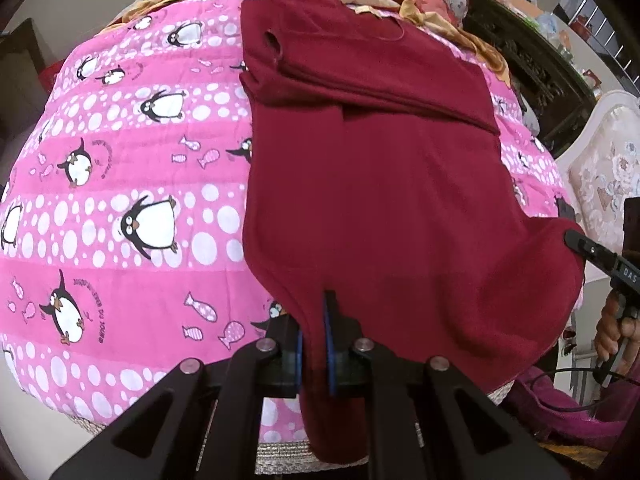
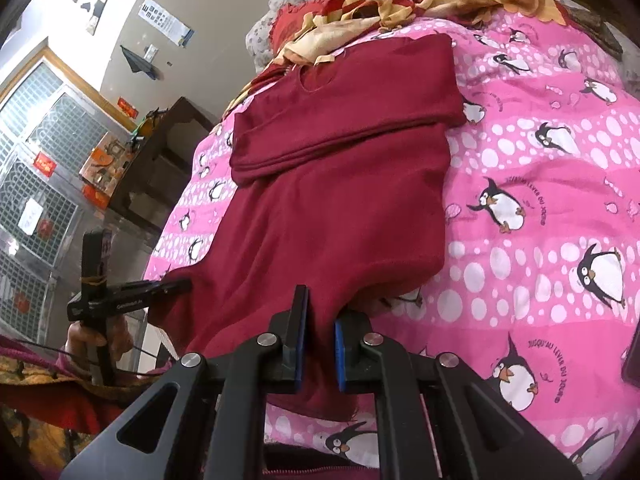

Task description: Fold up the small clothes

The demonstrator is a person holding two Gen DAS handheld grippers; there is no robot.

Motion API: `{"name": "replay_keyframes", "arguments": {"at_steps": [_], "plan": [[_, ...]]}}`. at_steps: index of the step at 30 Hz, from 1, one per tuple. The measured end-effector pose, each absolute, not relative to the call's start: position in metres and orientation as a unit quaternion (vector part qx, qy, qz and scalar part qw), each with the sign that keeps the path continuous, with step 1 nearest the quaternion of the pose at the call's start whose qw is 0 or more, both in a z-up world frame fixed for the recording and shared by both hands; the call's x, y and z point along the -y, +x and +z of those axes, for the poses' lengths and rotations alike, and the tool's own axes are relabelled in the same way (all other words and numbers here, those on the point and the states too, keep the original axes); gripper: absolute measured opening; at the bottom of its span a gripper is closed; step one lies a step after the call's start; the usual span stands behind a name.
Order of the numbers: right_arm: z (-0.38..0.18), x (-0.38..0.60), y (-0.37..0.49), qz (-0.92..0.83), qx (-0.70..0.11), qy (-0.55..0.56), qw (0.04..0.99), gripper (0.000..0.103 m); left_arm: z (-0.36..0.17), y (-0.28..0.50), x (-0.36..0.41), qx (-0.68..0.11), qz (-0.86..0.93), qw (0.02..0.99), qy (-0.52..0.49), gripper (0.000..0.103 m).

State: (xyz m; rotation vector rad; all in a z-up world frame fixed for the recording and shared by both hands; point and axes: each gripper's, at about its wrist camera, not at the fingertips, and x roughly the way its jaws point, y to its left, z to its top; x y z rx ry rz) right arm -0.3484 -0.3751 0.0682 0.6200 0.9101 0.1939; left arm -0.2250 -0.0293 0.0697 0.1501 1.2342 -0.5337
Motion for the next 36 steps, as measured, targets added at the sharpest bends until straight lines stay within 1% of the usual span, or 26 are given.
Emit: {"name": "replay_keyframes", "arguments": {"at_steps": [16,20,24,29,36], "plan": [[0.083,0.383,-0.325,0.065,-0.414,0.284,0.862,0.010,0.095,-0.200,0.029,-0.537,-0.250,0.803,0.056,0.009],[0.087,0.386,-0.310,0.051,-0.405,0.277,0.870,0.010,0.105,-0.187,0.032,-0.518,-0.251,0.816,0.043,0.008],[0.095,0.396,-0.285,0.026,-0.383,0.269,0.883,0.010,0.116,-0.162,0.037,-0.496,-0.239,0.834,0.026,0.008],[0.102,0.419,-0.245,-0.008,-0.361,0.292,0.886,0.010,0.130,-0.125,0.052,-0.469,-0.233,0.851,0.020,0.008],[0.099,0.450,-0.178,-0.037,-0.358,0.303,0.882,0.010,0.125,-0.050,0.073,-0.474,-0.226,0.851,-0.023,0.008]]}}
